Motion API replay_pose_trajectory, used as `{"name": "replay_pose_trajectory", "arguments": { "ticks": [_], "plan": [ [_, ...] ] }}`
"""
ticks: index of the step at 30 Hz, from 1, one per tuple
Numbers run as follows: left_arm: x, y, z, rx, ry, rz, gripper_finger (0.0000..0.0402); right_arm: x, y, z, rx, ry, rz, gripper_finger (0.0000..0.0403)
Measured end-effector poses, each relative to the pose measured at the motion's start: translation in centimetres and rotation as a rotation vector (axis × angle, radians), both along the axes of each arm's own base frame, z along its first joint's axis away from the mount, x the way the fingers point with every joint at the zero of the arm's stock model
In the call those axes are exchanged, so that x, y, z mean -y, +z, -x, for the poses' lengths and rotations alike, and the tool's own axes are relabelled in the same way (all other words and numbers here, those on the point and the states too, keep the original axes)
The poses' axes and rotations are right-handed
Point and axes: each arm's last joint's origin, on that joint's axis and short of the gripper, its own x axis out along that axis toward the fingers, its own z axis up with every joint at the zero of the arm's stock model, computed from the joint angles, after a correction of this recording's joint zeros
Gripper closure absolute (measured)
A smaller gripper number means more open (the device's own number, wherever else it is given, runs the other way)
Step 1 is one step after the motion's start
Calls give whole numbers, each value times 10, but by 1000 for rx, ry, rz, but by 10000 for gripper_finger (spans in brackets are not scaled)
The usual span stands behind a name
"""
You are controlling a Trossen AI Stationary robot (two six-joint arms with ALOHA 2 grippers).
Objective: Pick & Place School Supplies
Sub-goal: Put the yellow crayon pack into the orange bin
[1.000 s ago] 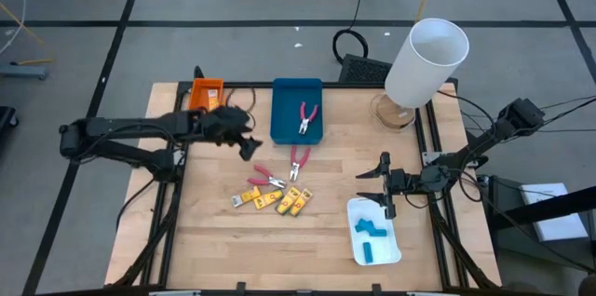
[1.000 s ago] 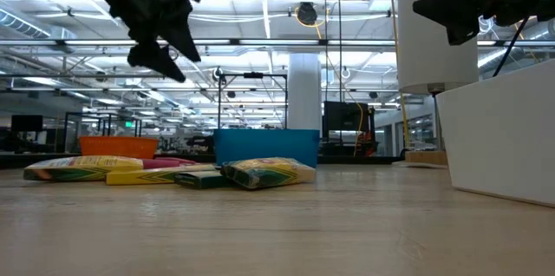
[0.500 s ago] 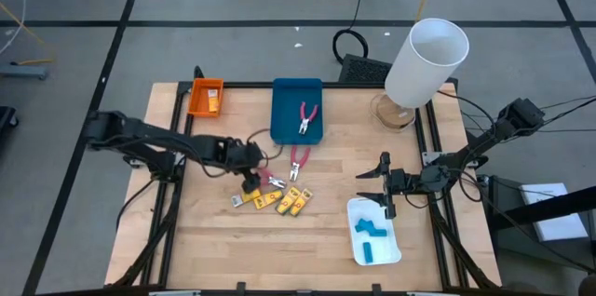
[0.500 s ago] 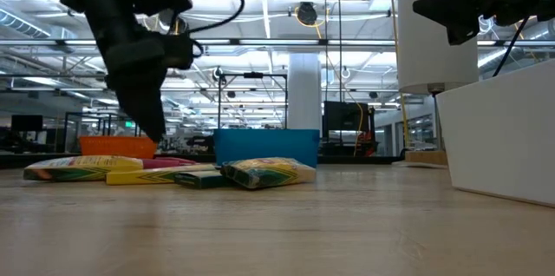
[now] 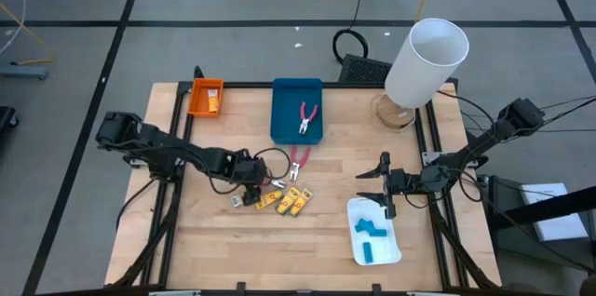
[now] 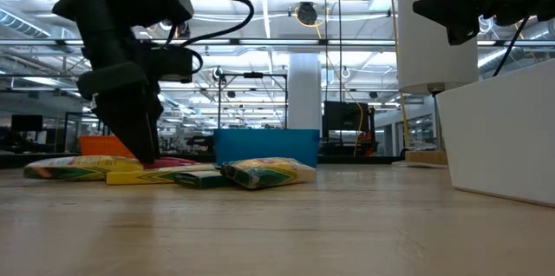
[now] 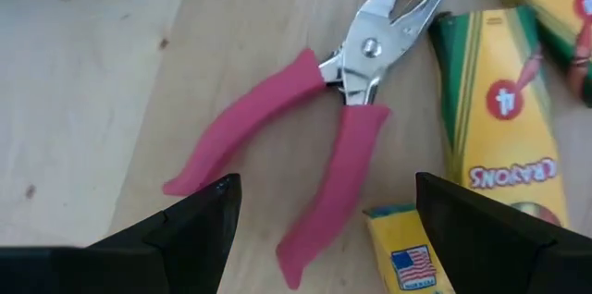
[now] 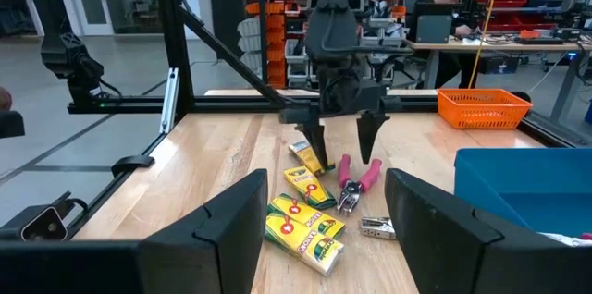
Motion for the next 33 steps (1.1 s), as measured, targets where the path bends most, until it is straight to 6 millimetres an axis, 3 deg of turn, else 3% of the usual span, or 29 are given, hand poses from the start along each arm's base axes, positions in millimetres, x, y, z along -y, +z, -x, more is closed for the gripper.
{"name": "replay_pose_trajectory", "arguments": {
  "ticks": [6,15,23,33],
  "plan": [
    [6,1,6,-40,23,54,78,0,0,0,0,0,0,193],
    [18,25,18,28,31,110,78,0,0,0,1,0,0,193],
    [40,16,44,-195,96,130,78,0,0,0,0,0,3,193],
    [62,15,50,-133,111,50,78,0,0,0,0,0,3,193]
  ]
}}
